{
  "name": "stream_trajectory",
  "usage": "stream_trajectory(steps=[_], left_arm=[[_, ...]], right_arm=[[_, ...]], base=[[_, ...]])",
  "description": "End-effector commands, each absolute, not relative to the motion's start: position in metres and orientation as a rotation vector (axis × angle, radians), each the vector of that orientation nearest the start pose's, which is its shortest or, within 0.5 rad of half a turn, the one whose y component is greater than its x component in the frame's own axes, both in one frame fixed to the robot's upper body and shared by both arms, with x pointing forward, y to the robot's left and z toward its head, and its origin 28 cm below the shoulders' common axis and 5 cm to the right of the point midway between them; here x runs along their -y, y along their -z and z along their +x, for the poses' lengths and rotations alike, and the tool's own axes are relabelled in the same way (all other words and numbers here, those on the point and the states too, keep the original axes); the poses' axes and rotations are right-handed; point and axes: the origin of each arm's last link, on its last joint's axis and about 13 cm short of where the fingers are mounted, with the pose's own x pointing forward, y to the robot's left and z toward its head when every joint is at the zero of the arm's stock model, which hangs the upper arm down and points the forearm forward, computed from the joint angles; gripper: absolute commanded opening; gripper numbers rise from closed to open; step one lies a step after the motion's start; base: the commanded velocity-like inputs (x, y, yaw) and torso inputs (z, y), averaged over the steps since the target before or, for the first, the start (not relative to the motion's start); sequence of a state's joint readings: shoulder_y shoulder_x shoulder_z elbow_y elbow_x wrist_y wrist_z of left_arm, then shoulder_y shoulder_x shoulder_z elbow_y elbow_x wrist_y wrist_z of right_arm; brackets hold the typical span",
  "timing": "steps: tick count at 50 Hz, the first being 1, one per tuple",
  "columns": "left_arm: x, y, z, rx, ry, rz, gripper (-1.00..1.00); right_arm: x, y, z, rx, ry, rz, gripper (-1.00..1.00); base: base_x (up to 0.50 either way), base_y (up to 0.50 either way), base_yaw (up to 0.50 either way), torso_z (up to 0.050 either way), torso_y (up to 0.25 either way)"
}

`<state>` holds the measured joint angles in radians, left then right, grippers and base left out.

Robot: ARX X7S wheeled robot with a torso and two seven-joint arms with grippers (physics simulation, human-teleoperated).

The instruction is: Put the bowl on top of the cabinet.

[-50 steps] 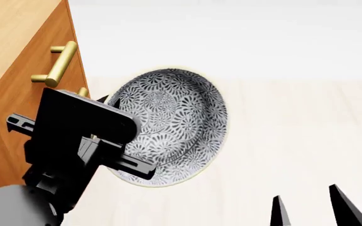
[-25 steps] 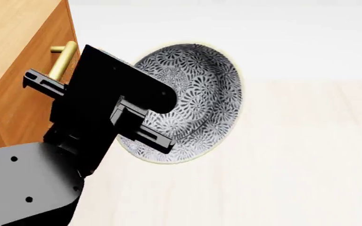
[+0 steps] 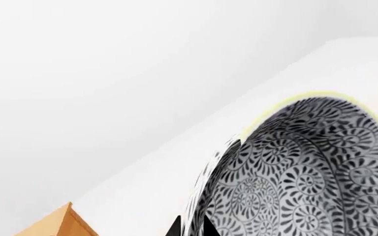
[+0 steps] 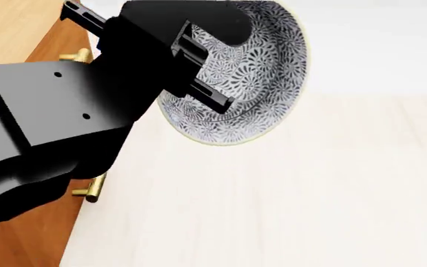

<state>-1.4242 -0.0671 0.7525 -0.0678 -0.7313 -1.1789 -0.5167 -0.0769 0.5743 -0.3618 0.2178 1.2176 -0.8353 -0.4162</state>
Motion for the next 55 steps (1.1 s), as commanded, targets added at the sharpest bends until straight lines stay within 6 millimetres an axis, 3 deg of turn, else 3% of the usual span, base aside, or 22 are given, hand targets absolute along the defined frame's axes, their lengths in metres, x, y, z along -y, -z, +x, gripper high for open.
stream_trajectory(steps=[1,7,16,25,39,55], left_arm=[[-0.103,-0.355,0.358,0.023,0.147,0.486,-1.00],[-0.106,-0.374,0.373,0.018,0.157,0.447,-1.00],[-0.111,-0.376,0.388,-0.013,0.151,0.443,-1.00],[-0.132,-0.387,0.396,-0.037,0.082,0.385,-1.00],[-0.146,-0.402,0.397,-0.034,-0.025,0.303,-1.00],[-0.162,-0.415,0.393,-0.124,-0.012,0.119,-1.00]], right_arm=[[0.212,-0.011,0.179,0.414,-0.172,0.449,1.00],[0.213,-0.012,0.175,0.422,-0.157,0.433,1.00],[0.213,-0.012,0.179,0.411,-0.153,0.425,1.00],[0.211,-0.013,0.178,0.413,-0.163,0.412,1.00],[0.212,-0.012,0.179,0.411,-0.163,0.414,1.00],[0.211,-0.012,0.182,0.403,-0.165,0.415,1.00]], base=[[0.00,0.00,0.00,0.010,0.000],[0.00,0.00,0.00,0.000,0.002],[0.00,0.00,0.00,0.000,0.000],[0.00,0.00,0.00,0.000,0.000],[0.00,0.00,0.00,0.000,0.001],[0.00,0.00,0.00,0.000,0.001]])
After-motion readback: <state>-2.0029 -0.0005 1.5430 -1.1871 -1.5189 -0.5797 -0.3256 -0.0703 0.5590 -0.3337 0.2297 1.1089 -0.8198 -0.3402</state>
